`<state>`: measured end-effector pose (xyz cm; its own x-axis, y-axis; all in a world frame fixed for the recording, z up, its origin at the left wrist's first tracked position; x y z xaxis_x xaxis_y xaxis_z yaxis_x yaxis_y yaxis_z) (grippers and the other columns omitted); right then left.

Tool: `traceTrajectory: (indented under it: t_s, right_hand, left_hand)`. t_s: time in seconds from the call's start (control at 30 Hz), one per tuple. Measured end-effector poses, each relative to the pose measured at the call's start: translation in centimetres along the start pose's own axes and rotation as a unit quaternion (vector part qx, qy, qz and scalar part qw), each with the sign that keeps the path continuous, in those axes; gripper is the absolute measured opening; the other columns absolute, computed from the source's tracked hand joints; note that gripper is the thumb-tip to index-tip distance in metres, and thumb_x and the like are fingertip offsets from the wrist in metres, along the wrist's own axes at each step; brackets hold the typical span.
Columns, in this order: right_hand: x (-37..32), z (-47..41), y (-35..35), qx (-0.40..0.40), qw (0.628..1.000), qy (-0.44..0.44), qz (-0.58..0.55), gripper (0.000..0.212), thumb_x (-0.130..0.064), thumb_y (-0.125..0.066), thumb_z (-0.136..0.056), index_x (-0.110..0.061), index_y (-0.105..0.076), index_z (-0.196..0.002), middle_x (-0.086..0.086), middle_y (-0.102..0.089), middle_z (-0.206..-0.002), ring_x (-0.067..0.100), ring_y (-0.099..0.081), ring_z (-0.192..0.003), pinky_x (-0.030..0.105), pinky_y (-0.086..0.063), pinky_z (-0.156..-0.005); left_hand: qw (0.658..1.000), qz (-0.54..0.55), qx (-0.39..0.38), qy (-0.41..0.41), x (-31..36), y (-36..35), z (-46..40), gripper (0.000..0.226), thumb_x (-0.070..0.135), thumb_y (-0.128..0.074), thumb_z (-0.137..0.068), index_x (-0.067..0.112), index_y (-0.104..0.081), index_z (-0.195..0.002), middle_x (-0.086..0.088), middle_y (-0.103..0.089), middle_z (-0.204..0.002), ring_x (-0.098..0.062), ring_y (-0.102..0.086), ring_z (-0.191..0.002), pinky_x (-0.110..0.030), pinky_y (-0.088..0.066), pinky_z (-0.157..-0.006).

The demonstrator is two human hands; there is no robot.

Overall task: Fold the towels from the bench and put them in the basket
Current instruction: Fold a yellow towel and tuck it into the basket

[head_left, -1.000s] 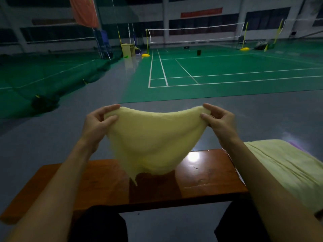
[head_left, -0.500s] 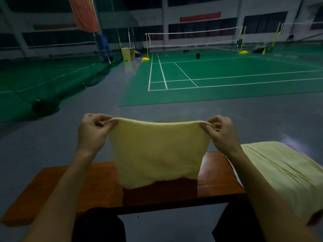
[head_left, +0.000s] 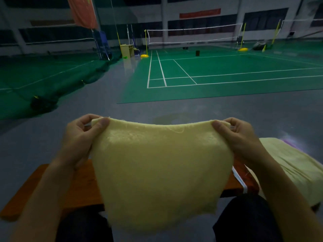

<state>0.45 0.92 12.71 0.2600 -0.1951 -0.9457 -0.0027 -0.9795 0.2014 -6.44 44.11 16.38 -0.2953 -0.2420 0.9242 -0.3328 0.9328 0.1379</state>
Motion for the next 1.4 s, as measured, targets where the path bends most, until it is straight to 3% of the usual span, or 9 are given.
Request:
traceTrajectory:
  t_s: [0.3, 0.43, 0.53, 0.6, 0.67, 1.0, 1.1, 1.27, 1.4]
  right_hand:
    - [10.3, -4.7, -3.4, 0.024, 0.992, -0.015, 0.121, 0.026, -0.035, -0.077, -0.095, -0.009, -0.078, -0.09, 0.007, -0.076, -0.082, 0.015, -0.068, -0.073, 0.024, -0.051, -0.059]
    - [16.4, -7.2, -6.3, 0.023, 0.989, -0.054, 0.135, 0.016, -0.028, -0.077, -0.095, -0.013, -0.077, -0.09, -0.001, -0.074, -0.081, 0.012, -0.067, -0.073, 0.025, -0.048, -0.064]
    - [19.7, -9.6, -8.7, 0.023, 0.984, -0.068, 0.161, 0.014, -0.022, -0.076, -0.095, -0.008, -0.077, -0.091, 0.001, -0.072, -0.083, 0.004, -0.062, -0.073, 0.013, -0.046, -0.062]
    - [22.0, -11.2, -10.1, 0.025, 0.983, -0.084, 0.164, 0.018, -0.027, -0.077, -0.095, -0.01, -0.078, -0.091, 0.001, -0.073, -0.085, 0.009, -0.065, -0.077, 0.025, -0.051, -0.069]
    - [23.9, -12.4, -11.2, 0.035, 0.98, -0.1, 0.171, 0.018, -0.033, -0.077, -0.093, -0.016, -0.077, -0.087, -0.004, -0.073, -0.084, 0.014, -0.069, -0.081, 0.035, -0.054, -0.075]
    - [28.0, -17.4, -13.0, 0.04, 0.971, -0.089, 0.22, 0.018, -0.04, -0.073, -0.095, -0.022, -0.075, -0.096, -0.006, -0.072, -0.091, 0.012, -0.067, -0.087, 0.044, -0.058, -0.083]
    - [27.9, -17.7, -13.1, 0.03, 0.966, -0.097, 0.236, 0.018, -0.035, -0.073, -0.096, -0.022, -0.072, -0.109, -0.007, -0.072, -0.099, 0.014, -0.069, -0.093, 0.045, -0.059, -0.089]
    - [22.6, -12.3, -17.1, -0.031, 0.915, 0.053, 0.4, 0.03, -0.015, -0.065, -0.095, -0.017, -0.066, -0.124, 0.008, -0.063, -0.125, 0.032, -0.057, -0.115, 0.042, -0.048, -0.097]
    - [21.7, -3.4, -22.8, -0.187, 0.883, 0.032, 0.429, 0.048, -0.039, -0.038, -0.103, -0.024, -0.051, -0.147, 0.008, -0.041, -0.16, 0.033, -0.037, -0.147, 0.047, -0.031, -0.123]
  left_hand:
    - [0.993, -0.113, 0.023, 0.024, -10.2, -2.0, -1.7, 0.014, 0.023, -0.077, -0.094, 0.01, -0.075, -0.096, -0.003, -0.074, -0.08, -0.005, -0.07, -0.07, -0.024, -0.054, -0.048]
    - [0.98, -0.179, 0.04, 0.073, -17.5, -2.6, -3.7, 0.01, 0.021, -0.078, -0.094, 0.011, -0.074, -0.092, -0.003, -0.075, -0.088, -0.019, -0.072, -0.081, -0.036, -0.057, -0.064]
    - [0.958, -0.26, 0.07, 0.094, -21.7, -3.0, -5.0, 0.013, 0.031, -0.078, -0.094, 0.022, -0.073, -0.086, 0.005, -0.073, -0.083, -0.019, -0.071, -0.081, -0.039, -0.058, -0.072]
    - [0.936, -0.324, 0.096, 0.095, -23.2, -3.6, -5.6, 0.017, 0.035, -0.076, -0.094, 0.025, -0.07, -0.083, 0.006, -0.071, -0.08, -0.017, -0.066, -0.077, -0.036, -0.052, -0.067]
    - [0.943, -0.29, 0.116, 0.114, -25.2, -4.3, -6.0, 0.016, 0.029, -0.076, -0.094, 0.021, -0.07, -0.082, 0.003, -0.072, -0.078, -0.021, -0.067, -0.073, -0.033, -0.048, -0.064]
    - [0.961, -0.187, 0.101, 0.177, -33.4, -5.6, -9.1, 0.011, 0.023, -0.078, -0.094, 0.021, -0.073, -0.084, -0.001, -0.074, -0.082, -0.029, -0.074, -0.086, -0.05, -0.061, -0.076]
    - [0.962, -0.183, 0.097, 0.176, -33.3, -5.7, -9.3, 0.015, 0.017, -0.073, -0.097, 0.014, -0.072, -0.112, -0.004, -0.074, -0.105, -0.026, -0.071, -0.102, -0.051, -0.06, -0.092]
    - [0.925, -0.38, -0.012, 0.021, -29.4, -8.2, -6.0, 0.042, 0.032, -0.059, -0.097, 0.011, -0.065, -0.133, -0.011, -0.063, -0.139, -0.03, -0.058, -0.129, -0.042, -0.044, -0.111]
    - [0.82, -0.536, -0.195, 0.034, -30.4, -12.3, 0.5, 0.066, 0.059, -0.03, -0.102, 0.029, -0.038, -0.159, -0.007, -0.026, -0.172, -0.03, -0.018, -0.16, -0.043, -0.016, -0.129]
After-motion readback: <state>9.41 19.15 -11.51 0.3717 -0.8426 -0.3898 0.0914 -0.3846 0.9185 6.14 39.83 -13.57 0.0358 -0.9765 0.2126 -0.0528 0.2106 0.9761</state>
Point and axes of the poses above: each hand's wrist, its own z-axis away from the middle knuckle, its own y-axis out of the back of the hand, x = y × z, the point moved 6 cm from there along -z, towards the middle knuckle
